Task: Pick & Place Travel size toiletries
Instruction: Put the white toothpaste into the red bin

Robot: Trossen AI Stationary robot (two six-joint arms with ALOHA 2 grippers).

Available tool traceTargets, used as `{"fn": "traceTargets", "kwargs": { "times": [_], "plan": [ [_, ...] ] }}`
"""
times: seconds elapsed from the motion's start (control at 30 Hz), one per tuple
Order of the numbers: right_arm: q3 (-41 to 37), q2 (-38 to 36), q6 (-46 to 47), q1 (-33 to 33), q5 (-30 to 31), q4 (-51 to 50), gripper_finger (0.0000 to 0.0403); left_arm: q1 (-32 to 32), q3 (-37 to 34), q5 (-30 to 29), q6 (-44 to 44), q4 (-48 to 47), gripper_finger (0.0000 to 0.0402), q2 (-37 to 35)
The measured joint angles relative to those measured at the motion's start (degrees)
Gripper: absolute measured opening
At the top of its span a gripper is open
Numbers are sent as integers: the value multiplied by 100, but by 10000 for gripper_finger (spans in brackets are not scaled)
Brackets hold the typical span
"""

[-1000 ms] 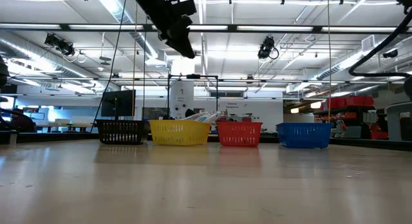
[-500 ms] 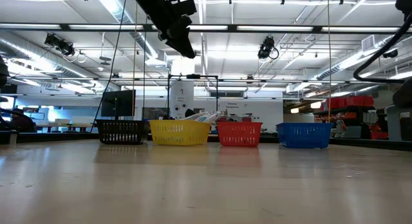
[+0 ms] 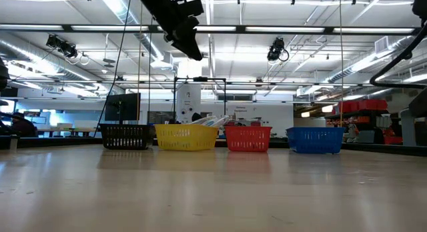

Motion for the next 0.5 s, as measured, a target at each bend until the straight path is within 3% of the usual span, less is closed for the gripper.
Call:
{"fn": "traceTargets", "kwargs": {
  "times": [0.23, 0.5],
  "plan": [
    [-12, 23, -126, 0, 6, -3, 102, 0, 0, 0, 0, 0, 121, 0],
    [-376, 81, -464, 0, 91, 612, 71, 0, 0, 0, 0, -1, 121, 0]
  ]
}}
